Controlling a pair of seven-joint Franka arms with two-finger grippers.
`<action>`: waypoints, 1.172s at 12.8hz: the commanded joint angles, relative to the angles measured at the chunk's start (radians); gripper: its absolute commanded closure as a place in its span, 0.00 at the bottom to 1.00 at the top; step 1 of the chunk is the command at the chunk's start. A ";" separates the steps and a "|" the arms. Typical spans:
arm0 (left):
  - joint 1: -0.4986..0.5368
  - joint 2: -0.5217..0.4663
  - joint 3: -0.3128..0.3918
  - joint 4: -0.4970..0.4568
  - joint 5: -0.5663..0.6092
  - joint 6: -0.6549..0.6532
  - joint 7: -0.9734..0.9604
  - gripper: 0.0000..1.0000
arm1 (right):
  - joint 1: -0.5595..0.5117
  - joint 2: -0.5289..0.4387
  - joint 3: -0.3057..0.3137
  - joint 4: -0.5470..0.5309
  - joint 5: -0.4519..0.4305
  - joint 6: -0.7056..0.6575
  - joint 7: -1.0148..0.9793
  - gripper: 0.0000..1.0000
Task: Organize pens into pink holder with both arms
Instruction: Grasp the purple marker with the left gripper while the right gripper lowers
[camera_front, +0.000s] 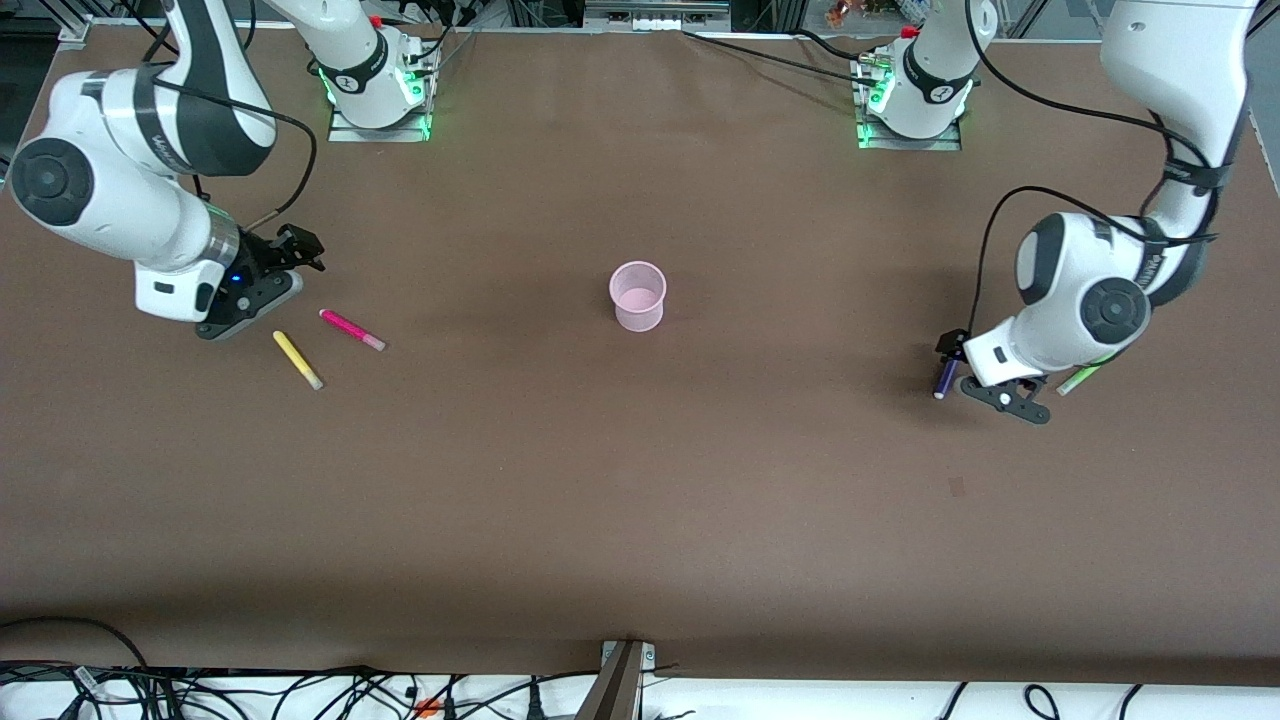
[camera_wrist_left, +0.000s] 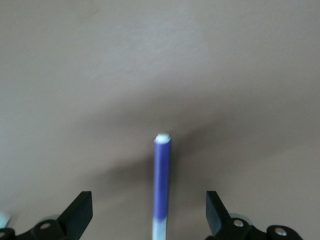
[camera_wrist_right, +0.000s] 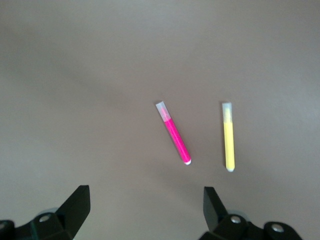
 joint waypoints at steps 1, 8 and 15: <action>-0.008 -0.004 -0.010 -0.070 0.023 0.141 0.032 0.00 | -0.004 -0.037 0.002 -0.106 0.005 0.095 -0.119 0.00; 0.024 0.100 -0.008 -0.038 0.098 0.235 0.116 0.33 | -0.006 0.003 -0.008 -0.294 0.006 0.463 -0.342 0.00; 0.018 0.093 -0.010 -0.027 0.101 0.225 0.115 1.00 | -0.015 0.118 -0.053 -0.396 0.009 0.763 -0.495 0.00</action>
